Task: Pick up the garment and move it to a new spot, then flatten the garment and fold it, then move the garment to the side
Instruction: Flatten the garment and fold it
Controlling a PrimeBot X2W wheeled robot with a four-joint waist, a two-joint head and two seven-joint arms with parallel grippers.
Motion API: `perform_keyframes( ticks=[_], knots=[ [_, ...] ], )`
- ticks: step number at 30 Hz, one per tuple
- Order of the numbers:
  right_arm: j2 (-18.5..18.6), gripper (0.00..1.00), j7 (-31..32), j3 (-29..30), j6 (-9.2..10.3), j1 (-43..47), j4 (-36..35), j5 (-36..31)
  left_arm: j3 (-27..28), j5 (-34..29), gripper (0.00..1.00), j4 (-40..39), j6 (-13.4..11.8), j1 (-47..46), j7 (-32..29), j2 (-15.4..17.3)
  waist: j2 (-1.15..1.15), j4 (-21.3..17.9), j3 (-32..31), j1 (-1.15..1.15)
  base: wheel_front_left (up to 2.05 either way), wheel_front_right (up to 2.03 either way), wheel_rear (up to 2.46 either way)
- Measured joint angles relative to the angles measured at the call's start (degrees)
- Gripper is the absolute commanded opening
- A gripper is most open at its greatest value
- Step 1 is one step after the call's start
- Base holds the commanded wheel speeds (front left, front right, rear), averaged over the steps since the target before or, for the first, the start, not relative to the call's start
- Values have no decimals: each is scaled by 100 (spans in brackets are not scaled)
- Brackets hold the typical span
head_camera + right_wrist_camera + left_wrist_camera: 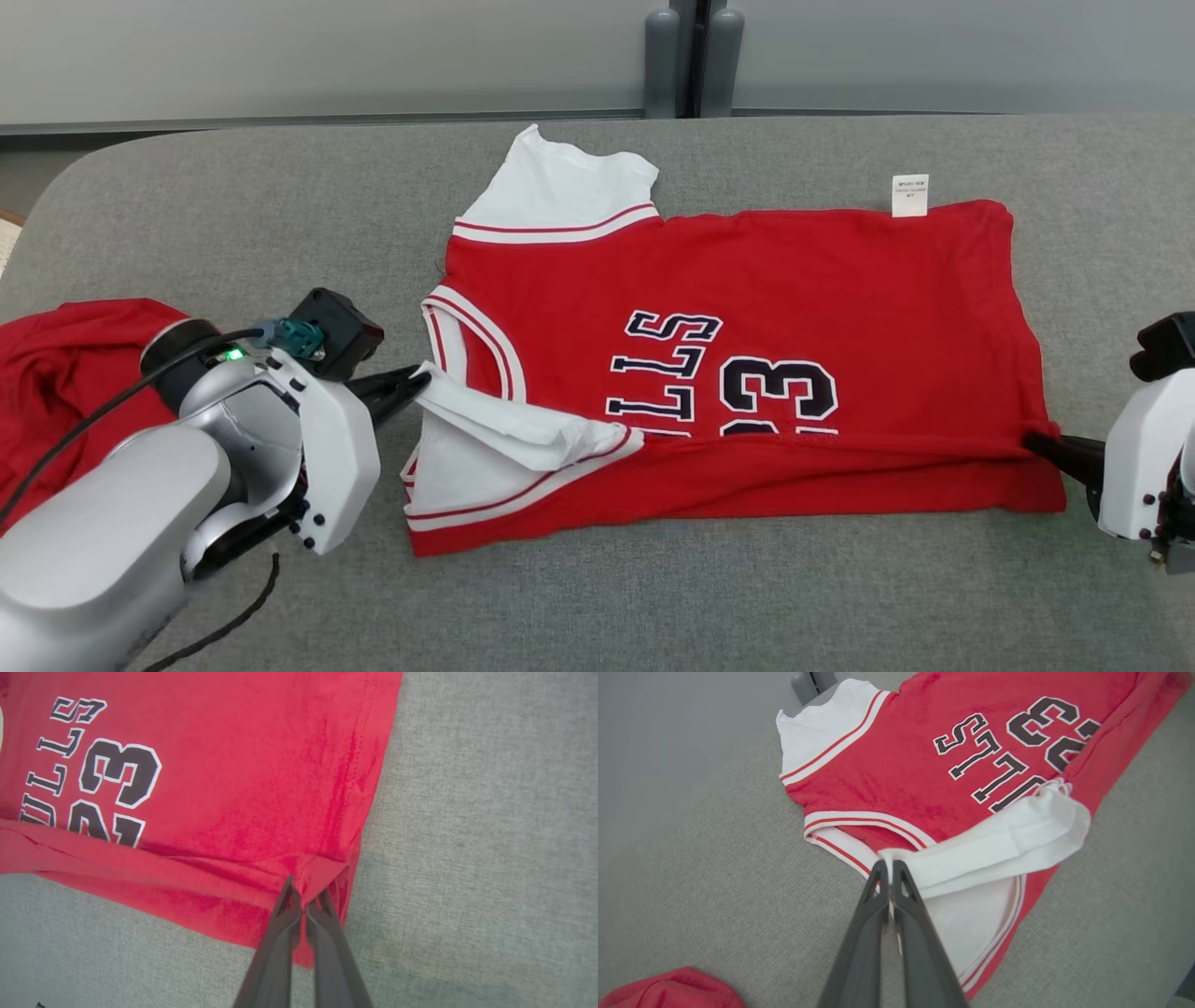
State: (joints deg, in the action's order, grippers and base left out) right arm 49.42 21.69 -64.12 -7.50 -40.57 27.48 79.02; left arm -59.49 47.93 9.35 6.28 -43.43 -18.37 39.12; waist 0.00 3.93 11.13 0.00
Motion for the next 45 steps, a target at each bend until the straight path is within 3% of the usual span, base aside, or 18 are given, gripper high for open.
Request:
perform_keyframes(
  ticks=[7,8,9,10,11,12,13,17,22,26,29,33,37,41,42,45],
  knots=[
    [-146,0,-109,-21,-1,-237,82,-85,-103,-221,0,743,70,-311,309,-249,0,-55,173,0,0,0,0],
    [-155,31,-146,-21,-1,-259,101,-98,-114,-231,0,842,71,-337,327,-267,0,-61,190,0,0,0,0],
    [-162,31,-260,-19,0,-288,125,-156,-113,-232,0,938,71,-352,353,-299,0,-65,207,0,0,0,0],
    [-175,100,-318,13,-1,-309,182,-162,-103,-250,27,1018,63,-366,448,-343,0,-68,225,0,0,0,0],
    [-204,100,-356,43,-1,-316,252,-115,-87,-279,55,1109,20,-386,530,-393,0,-69,241,0,0,0,0],
    [-238,100,-356,53,1,-312,307,-55,-89,-310,89,1180,19,-399,589,-436,0,-68,248,0,0,0,0],
    [-261,100,-388,54,1,-300,331,-30,-108,-324,100,1259,20,-399,630,-472,0,-66,246,0,0,0,0],
    [-331,100,-915,168,1,-302,416,-63,-26,-299,100,1516,-80,-386,953,-623,0,-42,212,0,0,0,0],
    [-370,100,-2060,308,1,-275,478,-326,366,-298,100,1760,-584,-285,1914,-917,0,-8,76,0,0,0,0],
    [-460,100,-3214,470,1,-112,573,-552,750,-96,100,1791,-829,19,2832,-1156,0,23,-88,0,0,0,0],
    [-581,100,-3617,725,1,40,713,-804,1159,-51,100,1647,-1083,274,3277,-1310,0,35,-227,0,0,0,0],
    [-904,100,-3665,1931,1,279,642,-1680,2009,-257,100,1048,-1378,870,3330,-1596,0,38,-381,0,0,0,0],
    [-1408,100,-3665,3362,1,1222,130,-2975,2786,-1137,100,364,-1468,1672,3346,-1970,0,66,-480,0,0,0,0],
    [-2040,100,-3667,4514,0,2105,-655,-4207,3387,-1903,100,-22,-1432,2493,3346,-2488,0,48,-541,0,0,0,0],
    [-2040,100,-3667,4514,0,2105,-655,-4207,3387,-1903,100,-22,-1432,2493,3346,-2488,0,48,-541,0,0,0,0],
    [-2555,100,-3667,5167,0,2711,-1149,-4824,3829,-2325,100,-107,-1316,3032,3348,-2961,0,27,-553,0,0,0,0]
  ],
)
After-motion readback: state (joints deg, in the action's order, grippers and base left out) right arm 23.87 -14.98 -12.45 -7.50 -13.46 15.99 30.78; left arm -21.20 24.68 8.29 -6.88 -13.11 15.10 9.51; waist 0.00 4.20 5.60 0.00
